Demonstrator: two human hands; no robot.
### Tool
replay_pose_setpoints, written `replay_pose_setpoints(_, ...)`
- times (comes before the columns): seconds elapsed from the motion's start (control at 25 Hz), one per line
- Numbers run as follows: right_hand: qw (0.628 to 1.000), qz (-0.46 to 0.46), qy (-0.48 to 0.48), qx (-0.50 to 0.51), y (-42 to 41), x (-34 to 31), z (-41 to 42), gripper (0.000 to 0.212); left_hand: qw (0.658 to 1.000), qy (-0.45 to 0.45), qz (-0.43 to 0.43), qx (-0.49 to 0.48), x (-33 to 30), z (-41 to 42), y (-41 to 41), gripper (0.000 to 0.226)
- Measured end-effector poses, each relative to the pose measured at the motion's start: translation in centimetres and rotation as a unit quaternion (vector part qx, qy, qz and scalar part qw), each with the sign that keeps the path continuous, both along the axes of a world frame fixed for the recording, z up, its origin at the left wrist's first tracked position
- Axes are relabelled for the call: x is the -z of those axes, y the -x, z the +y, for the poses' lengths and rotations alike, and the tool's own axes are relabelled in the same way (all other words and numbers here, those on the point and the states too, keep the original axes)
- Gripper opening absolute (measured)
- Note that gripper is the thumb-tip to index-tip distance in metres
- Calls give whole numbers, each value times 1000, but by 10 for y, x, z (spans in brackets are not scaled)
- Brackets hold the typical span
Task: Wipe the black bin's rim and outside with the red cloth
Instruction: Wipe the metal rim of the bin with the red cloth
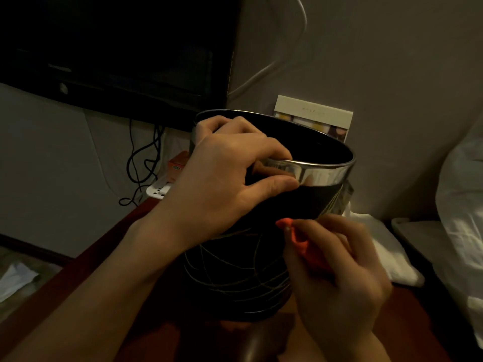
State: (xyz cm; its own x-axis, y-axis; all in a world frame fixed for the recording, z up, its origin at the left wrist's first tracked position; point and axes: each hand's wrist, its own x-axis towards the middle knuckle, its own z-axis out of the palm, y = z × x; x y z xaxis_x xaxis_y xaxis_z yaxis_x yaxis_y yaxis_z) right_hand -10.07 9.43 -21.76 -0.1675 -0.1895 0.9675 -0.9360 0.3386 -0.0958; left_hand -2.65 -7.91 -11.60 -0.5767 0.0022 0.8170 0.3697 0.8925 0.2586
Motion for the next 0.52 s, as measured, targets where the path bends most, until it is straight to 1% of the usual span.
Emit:
replay_pose_setpoints(0.2, 1000, 7, -23, -9, -2, 11, -6, 19, 1000, -4, 1, -1, 1, -1, 0, 22)
replay_pose_setpoints(0.36, 999, -19, 25, 10, 2, -3, 3, 22, 1000, -8, -1, 0, 1, -2, 0, 21)
replay_pose_setpoints(0.4, 999, -23, 25, 14, 2, -3, 3, 24, 1000, -9, -1, -1, 1, -2, 0, 21)
replay_pose_setpoints(0.52, 1000, -17, -18, 4, -3, 6, -4, 20, 1000, -5, -5, -6, 0, -3, 1, 21)
